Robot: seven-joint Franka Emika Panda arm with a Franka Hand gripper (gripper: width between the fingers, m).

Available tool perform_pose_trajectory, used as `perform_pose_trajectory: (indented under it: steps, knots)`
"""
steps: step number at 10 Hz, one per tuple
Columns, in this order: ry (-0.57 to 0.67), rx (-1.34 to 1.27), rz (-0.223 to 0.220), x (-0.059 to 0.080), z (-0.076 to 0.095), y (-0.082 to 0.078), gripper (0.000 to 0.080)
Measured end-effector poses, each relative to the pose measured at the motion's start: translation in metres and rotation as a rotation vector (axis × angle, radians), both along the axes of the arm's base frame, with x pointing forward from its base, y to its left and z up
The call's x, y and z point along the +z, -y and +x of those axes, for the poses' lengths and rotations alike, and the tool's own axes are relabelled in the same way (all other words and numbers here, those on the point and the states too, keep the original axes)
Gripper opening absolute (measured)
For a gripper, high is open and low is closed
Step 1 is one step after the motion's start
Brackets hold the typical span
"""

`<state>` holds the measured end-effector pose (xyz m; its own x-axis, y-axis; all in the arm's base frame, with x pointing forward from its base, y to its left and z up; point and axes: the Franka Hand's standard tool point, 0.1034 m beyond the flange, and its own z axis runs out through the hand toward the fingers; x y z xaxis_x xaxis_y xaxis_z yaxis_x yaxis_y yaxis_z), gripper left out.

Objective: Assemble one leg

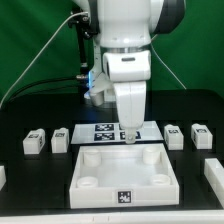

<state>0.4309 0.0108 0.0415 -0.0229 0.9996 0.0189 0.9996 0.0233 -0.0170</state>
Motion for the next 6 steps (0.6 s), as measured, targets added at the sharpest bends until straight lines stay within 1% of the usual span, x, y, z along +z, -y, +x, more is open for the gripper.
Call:
perform_pose_trajectory:
  steps: [1,3,4,5,6]
  knots:
    - [-0.005,-0.011,0.005,-0.010,0.000,0.003,0.0650]
    - [-0.008,-0.018,0.014,-0.025,0.000,0.003,0.0650]
    - [-0.014,-0.022,0.016,-0.031,-0.003,0.004,0.0650]
    - [-0.020,-0.024,0.017,-0.034,-0.005,0.004,0.0650]
    - [-0.019,-0.027,0.017,-0.033,-0.005,0.004,0.0650]
